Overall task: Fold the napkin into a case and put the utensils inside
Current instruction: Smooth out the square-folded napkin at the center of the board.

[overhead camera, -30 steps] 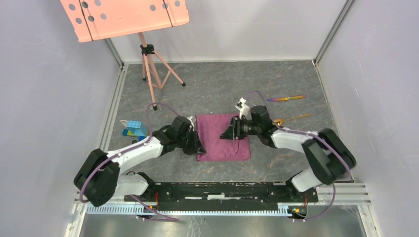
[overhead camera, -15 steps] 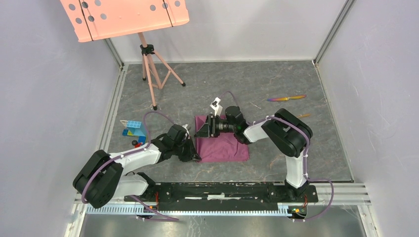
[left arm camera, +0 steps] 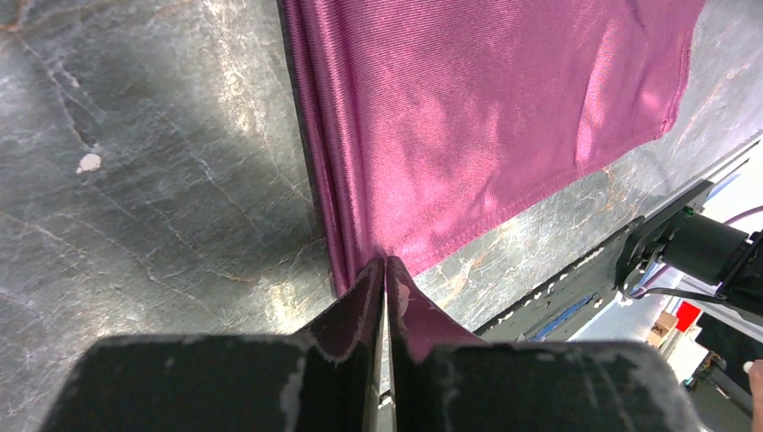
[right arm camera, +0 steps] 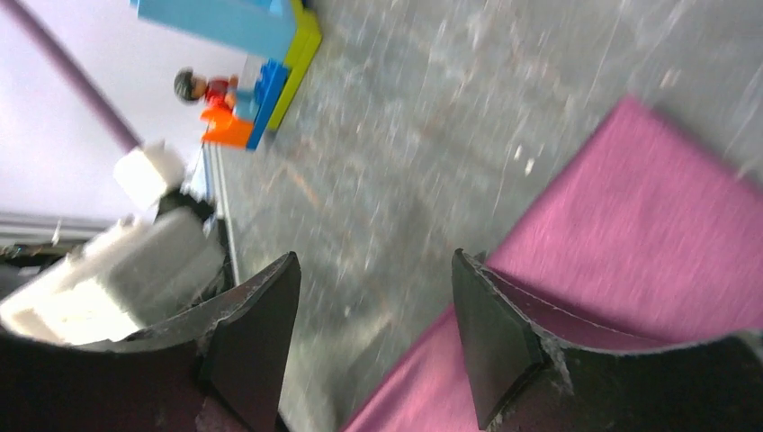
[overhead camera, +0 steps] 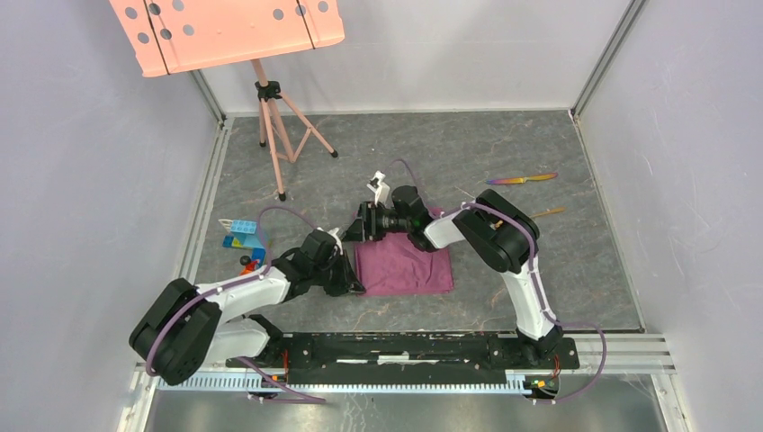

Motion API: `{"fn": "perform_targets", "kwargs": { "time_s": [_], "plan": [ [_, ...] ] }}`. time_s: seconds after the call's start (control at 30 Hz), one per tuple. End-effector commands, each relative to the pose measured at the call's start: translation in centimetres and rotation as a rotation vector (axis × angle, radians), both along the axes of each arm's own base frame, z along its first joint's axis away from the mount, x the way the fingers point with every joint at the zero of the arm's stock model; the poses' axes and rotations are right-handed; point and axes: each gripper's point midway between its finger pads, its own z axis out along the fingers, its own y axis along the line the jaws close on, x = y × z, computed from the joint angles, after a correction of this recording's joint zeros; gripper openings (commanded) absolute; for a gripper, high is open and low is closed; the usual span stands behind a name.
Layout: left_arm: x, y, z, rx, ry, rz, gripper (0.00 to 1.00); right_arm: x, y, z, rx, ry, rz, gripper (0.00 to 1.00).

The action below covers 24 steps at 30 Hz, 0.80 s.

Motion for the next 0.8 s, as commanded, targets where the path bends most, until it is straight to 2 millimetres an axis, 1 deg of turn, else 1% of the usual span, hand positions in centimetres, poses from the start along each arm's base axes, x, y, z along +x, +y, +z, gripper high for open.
{"fn": "perform_targets", "kwargs": {
  "time_s": [0.0, 0.03, 0.07, 0.13, 0.17, 0.2, 0.27, 0.33, 0.4, 0.47, 0.5, 0.53, 0.57, 0.6, 0.63, 0.7, 0.77],
  "plan": [
    [-1.8, 3.1, -2.9, 0.120, 0.067, 0.070, 0.11, 4.4, 0.9, -1.9, -0.055, -0.092, -0.070, 0.69],
    [-1.8, 3.1, -2.8, 0.118, 0.066, 0.075, 0.12, 5.1, 1.3, -1.9, -0.049, -0.101, -0.075, 0.70],
    [-1.7, 3.1, -2.6, 0.112, 0.060, 0.077, 0.12, 5.7, 1.5, -2.5, -0.052, -0.100, -0.079, 0.70],
    [-1.4, 2.6, -1.7, 0.089, 0.046, 0.075, 0.12, 7.0, 2.1, -2.7, -0.056, -0.108, -0.075, 0.70],
    [-1.1, 2.3, -1.1, 0.076, 0.035, 0.072, 0.14, 7.5, 2.4, -2.4, -0.056, -0.110, -0.068, 0.70],
    [-1.0, 2.1, -0.5, 0.069, 0.031, 0.066, 0.15, 8.1, 2.6, -1.4, -0.043, -0.118, -0.063, 0.70],
    [-0.2, 1.1, 1.6, 0.023, 0.001, 0.051, 0.17, 8.9, 2.4, 0.9, -0.039, -0.131, -0.063, 0.70],
    [0.6, 0.1, 4.0, -0.029, -0.038, 0.040, 0.20, 9.4, 1.7, 4.3, -0.040, -0.168, -0.059, 0.72],
    [1.4, -0.8, 6.1, -0.073, -0.071, 0.032, 0.23, 9.7, 0.2, 6.8, -0.060, -0.203, -0.059, 0.74],
    [2.2, -1.7, 7.8, -0.107, -0.094, 0.020, 0.27, 9.3, -2.1, 7.9, -0.092, -0.217, -0.058, 0.76],
    [2.6, -2.1, 8.2, -0.120, -0.102, 0.015, 0.28, 9.0, -3.3, 8.6, -0.091, -0.224, -0.062, 0.76],
    [3.0, -2.5, 8.4, -0.123, -0.104, 0.013, 0.28, 8.3, -4.6, 8.2, -0.099, -0.215, -0.061, 0.76],
    [3.4, -2.7, 8.4, -0.120, -0.108, 0.012, 0.28, 8.0, -6.0, 8.3, -0.102, -0.214, -0.071, 0.76],
    [3.9, -2.8, 8.1, -0.110, -0.106, 0.011, 0.28, 7.4, -7.4, 7.8, -0.109, -0.207, -0.076, 0.77],
    [4.4, -2.8, 7.7, -0.100, -0.097, 0.012, 0.28, 6.7, -8.6, 7.1, -0.110, -0.197, -0.075, 0.77],
    [4.9, -3.0, 6.7, -0.101, -0.082, 0.016, 0.27, 6.0, -11.0, 6.1, -0.110, -0.180, -0.090, 0.77],
    [5.1, -2.7, 5.3, -0.086, -0.061, 0.020, 0.26, 5.4, -12.7, 4.9, -0.114, -0.159, -0.103, 0.77]
  ]
}}
